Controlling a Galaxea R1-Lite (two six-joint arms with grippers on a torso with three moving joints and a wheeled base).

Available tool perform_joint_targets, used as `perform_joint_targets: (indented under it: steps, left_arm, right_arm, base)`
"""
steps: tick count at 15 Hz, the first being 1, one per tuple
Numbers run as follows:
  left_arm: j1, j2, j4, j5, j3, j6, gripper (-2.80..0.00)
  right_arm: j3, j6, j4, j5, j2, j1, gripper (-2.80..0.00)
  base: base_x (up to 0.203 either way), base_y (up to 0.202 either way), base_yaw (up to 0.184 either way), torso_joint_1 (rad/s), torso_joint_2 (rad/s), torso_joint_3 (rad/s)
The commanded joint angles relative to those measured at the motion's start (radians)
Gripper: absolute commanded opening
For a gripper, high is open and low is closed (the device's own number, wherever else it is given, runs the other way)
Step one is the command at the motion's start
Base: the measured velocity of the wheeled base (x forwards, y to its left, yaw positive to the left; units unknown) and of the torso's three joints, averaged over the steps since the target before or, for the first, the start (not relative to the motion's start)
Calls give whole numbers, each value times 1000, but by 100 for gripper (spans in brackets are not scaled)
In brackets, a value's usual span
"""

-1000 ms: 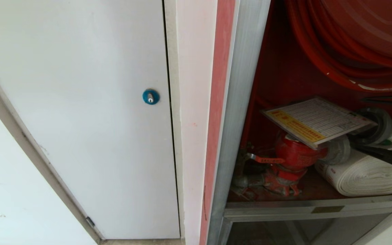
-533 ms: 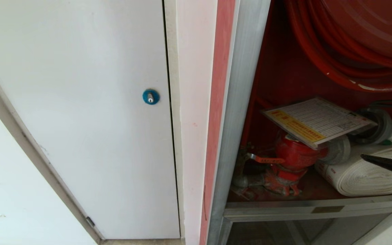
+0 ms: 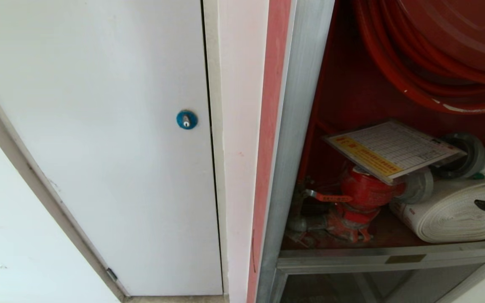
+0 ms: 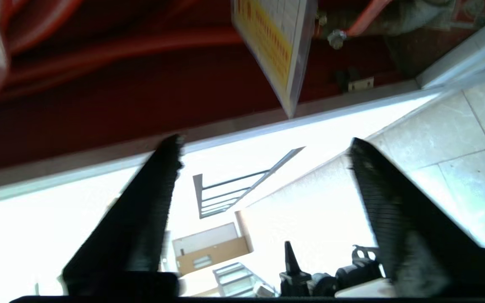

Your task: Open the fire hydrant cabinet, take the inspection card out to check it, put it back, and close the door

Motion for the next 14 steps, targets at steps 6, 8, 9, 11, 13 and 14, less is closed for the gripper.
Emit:
perform_joint_targets:
  steps: [6,8,9,11,13,14]
  left_arm:
    - [0,1,0,1,2,0,-280]
    - [0,0,0,1,1,0,-280]
    - [0,0,0,1,2,0,-280]
    - [0,1,0,1,0,0,-280]
    - [0,0,0,1,2,0,-280]
    - [0,0,0,1,0,0,-280]
  right_arm:
    - [-98,-105,171,-1,12,216,-280]
    - [-143,-233,271,-49,90,311,-280]
    - [-172,-296,325,-118,120,368,-280]
    - [-228,-407,403,-294,161,462,-280]
    - [-264,-504,463,-379,174,484,-280]
    - [-273,-553,488,-414,175,486,-280]
  base:
    - [0,0,0,0,0,0]
    - [0,0,0,0,0,0]
    - [0,0,0,0,0,0]
    - [0,0,0,0,0,0]
    - [0,0,0,0,0,0]
    - [0,0,0,0,0,0]
